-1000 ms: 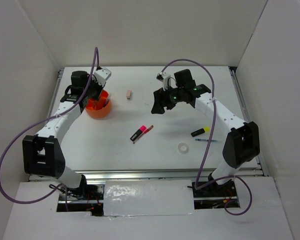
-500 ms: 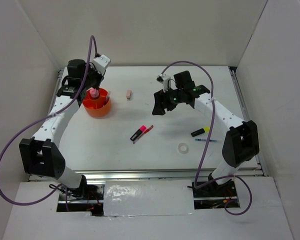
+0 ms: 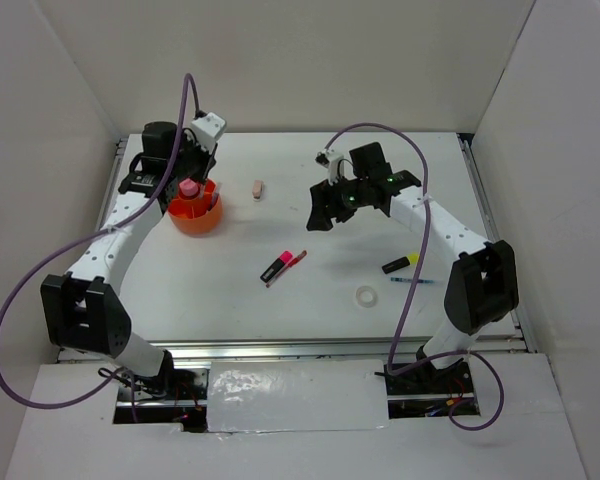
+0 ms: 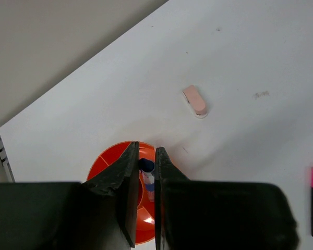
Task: Sort the stationery into containers
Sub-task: Place the pen in the storage box, then pick up the pen from the center of the board, then place the pen in the storage box, then pick up the pen from the center of the board, then place the pen in the storage box.
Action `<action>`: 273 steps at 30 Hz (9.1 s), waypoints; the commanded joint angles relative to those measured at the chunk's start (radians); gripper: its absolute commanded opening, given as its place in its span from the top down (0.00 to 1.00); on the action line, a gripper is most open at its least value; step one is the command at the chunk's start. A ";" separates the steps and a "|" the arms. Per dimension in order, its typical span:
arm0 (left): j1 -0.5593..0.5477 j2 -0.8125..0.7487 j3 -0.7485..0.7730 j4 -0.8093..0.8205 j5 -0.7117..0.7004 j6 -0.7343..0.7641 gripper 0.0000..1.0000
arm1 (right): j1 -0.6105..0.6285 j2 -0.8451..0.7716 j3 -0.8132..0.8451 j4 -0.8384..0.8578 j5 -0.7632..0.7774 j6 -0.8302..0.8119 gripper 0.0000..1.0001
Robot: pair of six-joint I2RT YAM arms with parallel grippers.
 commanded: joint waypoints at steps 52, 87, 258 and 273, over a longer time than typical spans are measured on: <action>-0.534 0.573 0.333 -0.463 -0.022 -0.212 0.52 | -0.605 -0.225 -0.243 -0.072 -0.131 0.061 0.21; -0.567 0.534 0.434 -0.476 0.153 -0.299 0.93 | -0.621 -0.184 -0.193 -0.098 -0.151 0.045 0.23; -0.952 -0.033 -0.393 0.339 0.079 1.048 0.39 | -0.219 0.238 0.068 -0.810 -0.740 -0.323 1.00; -0.986 0.042 -0.278 0.236 0.013 1.031 0.84 | -0.220 0.242 0.068 -0.816 -0.742 -0.329 0.89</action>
